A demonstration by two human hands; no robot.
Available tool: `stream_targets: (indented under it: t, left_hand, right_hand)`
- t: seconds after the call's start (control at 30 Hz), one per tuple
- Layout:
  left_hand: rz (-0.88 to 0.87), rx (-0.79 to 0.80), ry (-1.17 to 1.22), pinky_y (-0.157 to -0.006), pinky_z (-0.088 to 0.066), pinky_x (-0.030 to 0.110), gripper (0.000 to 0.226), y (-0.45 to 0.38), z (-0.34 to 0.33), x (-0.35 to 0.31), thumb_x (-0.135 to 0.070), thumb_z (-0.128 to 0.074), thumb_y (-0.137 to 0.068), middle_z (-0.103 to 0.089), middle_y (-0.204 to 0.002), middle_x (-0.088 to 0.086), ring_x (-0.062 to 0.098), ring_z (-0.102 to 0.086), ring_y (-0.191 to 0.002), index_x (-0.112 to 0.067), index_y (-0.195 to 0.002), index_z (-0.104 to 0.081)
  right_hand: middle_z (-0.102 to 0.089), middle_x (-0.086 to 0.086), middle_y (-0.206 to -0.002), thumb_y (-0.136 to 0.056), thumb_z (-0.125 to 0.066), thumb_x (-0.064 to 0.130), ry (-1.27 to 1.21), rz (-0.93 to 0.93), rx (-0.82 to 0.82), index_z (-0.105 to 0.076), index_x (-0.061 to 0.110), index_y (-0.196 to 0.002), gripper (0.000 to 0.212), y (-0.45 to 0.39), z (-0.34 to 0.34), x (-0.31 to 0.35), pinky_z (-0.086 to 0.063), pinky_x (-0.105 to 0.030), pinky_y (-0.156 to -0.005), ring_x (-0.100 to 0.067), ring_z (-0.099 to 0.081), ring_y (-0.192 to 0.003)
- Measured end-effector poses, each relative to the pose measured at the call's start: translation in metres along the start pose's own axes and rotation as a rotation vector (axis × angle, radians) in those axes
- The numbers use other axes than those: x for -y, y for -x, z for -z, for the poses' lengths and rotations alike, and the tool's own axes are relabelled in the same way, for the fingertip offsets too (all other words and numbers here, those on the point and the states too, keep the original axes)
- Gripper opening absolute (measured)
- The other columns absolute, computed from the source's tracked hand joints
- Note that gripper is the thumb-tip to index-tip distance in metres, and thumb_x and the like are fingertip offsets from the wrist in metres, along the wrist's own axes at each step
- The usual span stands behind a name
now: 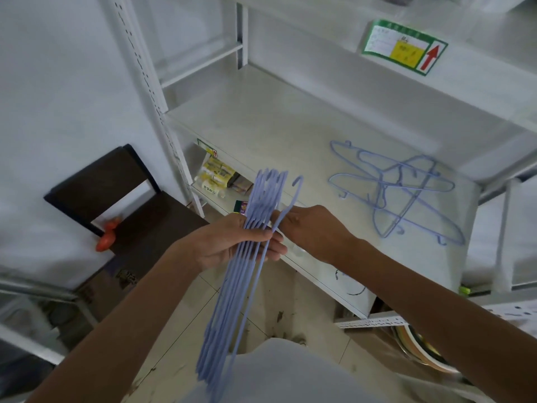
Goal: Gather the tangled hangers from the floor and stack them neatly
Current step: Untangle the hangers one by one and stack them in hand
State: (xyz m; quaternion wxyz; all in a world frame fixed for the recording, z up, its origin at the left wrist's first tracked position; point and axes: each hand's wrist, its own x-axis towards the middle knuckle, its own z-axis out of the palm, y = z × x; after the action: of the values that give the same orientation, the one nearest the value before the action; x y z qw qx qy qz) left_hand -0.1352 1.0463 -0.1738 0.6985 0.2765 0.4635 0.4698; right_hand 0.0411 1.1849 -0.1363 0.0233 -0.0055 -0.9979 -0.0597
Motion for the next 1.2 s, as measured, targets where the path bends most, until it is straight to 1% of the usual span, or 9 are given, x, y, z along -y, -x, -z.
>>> stream_targets:
  t: [0.23, 0.33, 0.43, 0.53, 0.63, 0.73, 0.83, 1.03, 1.2]
  left_hand:
    - [-0.023, -0.059, -0.025, -0.077, -0.062, 0.029, 0.033, -0.018, -0.011, 0.004, -0.025, -0.086, -0.079, -0.080, -0.106, 0.020, 0.028, -0.080, -0.094, -0.006, -0.106, -0.081]
    - [-0.044, -0.116, 0.034, -0.078, -0.064, 0.030, 0.023, -0.030, -0.015, 0.006, -0.020, -0.085, -0.077, -0.080, -0.104, 0.021, 0.029, -0.080, -0.094, -0.006, -0.096, -0.081]
    - [-0.080, -0.148, 0.057, -0.083, -0.064, 0.033, 0.019, -0.041, -0.014, 0.005, -0.016, -0.079, -0.080, -0.080, -0.104, 0.021, 0.030, -0.079, -0.097, -0.006, -0.096, -0.082]
    - [-0.107, -0.202, 0.063, -0.083, -0.064, 0.033, 0.026, -0.048, -0.013, 0.001, -0.016, -0.077, -0.080, -0.080, -0.105, 0.018, 0.029, -0.078, -0.097, -0.004, -0.103, -0.080]
    - [-0.144, -0.213, 0.125, -0.079, -0.062, 0.026, 0.023, -0.054, -0.013, 0.001, -0.014, -0.073, -0.086, -0.080, -0.108, 0.017, 0.024, -0.079, -0.099, -0.005, -0.106, -0.079]
    - [-0.170, -0.210, 0.202, -0.083, -0.061, 0.026, 0.031, -0.060, -0.015, 0.001, -0.013, -0.071, -0.087, -0.079, -0.114, 0.017, 0.024, -0.078, -0.104, -0.001, -0.115, -0.075]
    - [-0.191, -0.205, 0.234, -0.084, -0.061, 0.027, 0.031, -0.064, -0.018, 0.002, -0.015, -0.072, -0.088, -0.079, -0.115, 0.017, 0.025, -0.077, -0.106, -0.002, -0.116, -0.075]
    - [-0.167, -0.169, 0.396, -0.086, -0.063, 0.032, 0.029, -0.066, -0.030, 0.008, -0.014, -0.067, -0.089, -0.078, -0.119, 0.012, 0.025, -0.075, -0.113, -0.008, -0.117, -0.075]
    - [0.008, -0.014, 0.484, -0.086, -0.063, 0.033, 0.027, -0.061, -0.029, 0.004, -0.008, -0.064, -0.092, -0.078, -0.118, 0.015, 0.023, -0.077, -0.108, -0.004, -0.113, -0.080]
  right_hand:
    - [-0.060, -0.005, -0.073, -0.087, -0.061, -0.005, -0.039, -0.152, 0.059, -0.064, 0.008, -0.104, 0.022, 0.004, -0.003, -0.001, -0.045, -0.034, -0.050, -0.027, -0.060, -0.064]
    - [-0.056, 0.000, -0.073, -0.091, -0.057, 0.002, -0.133, -0.351, 0.037, -0.056, 0.014, -0.125, 0.036, 0.008, -0.010, -0.004, -0.054, -0.040, -0.059, -0.029, -0.057, -0.061]
    - [-0.077, -0.002, -0.094, -0.103, -0.051, 0.016, -0.544, -0.665, -0.121, -0.058, 0.020, -0.132, 0.030, 0.017, -0.018, 0.003, -0.058, -0.043, -0.074, -0.027, -0.072, -0.079]
    - [-0.079, 0.000, -0.093, -0.104, -0.051, 0.021, -1.132, -0.918, -0.314, -0.070, 0.017, -0.113, 0.022, 0.029, -0.026, 0.025, -0.063, -0.036, -0.074, -0.013, -0.077, -0.078]
    - [-0.080, 0.000, -0.093, -0.096, -0.057, 0.044, -1.586, -1.050, -0.217, -0.074, 0.022, -0.098, 0.028, 0.035, -0.035, 0.053, -0.063, -0.031, -0.077, -0.016, -0.078, -0.082]
    - [-0.080, 0.006, -0.090, -0.090, -0.057, 0.060, -1.527, -1.002, -0.050, -0.075, 0.026, -0.093, 0.038, 0.034, -0.045, 0.079, -0.063, -0.037, -0.084, -0.012, -0.078, -0.083]
    - [-0.081, -0.004, -0.097, -0.103, -0.058, 0.038, -1.639, -0.977, -0.138, -0.076, 0.019, -0.102, 0.027, 0.034, -0.050, 0.089, -0.060, -0.052, -0.093, -0.026, -0.079, -0.091]
    - [-0.079, -0.019, -0.104, -0.108, -0.053, 0.026, -2.029, -0.913, -0.127, -0.071, 0.000, -0.113, 0.031, 0.026, -0.044, 0.100, -0.064, -0.035, -0.083, -0.032, -0.078, -0.093]
    - [-0.079, -0.016, -0.099, -0.108, -0.050, 0.032, -2.128, -0.758, -0.091, -0.073, 0.015, -0.100, 0.030, 0.033, -0.044, 0.110, -0.064, -0.033, -0.072, -0.026, -0.079, -0.078]
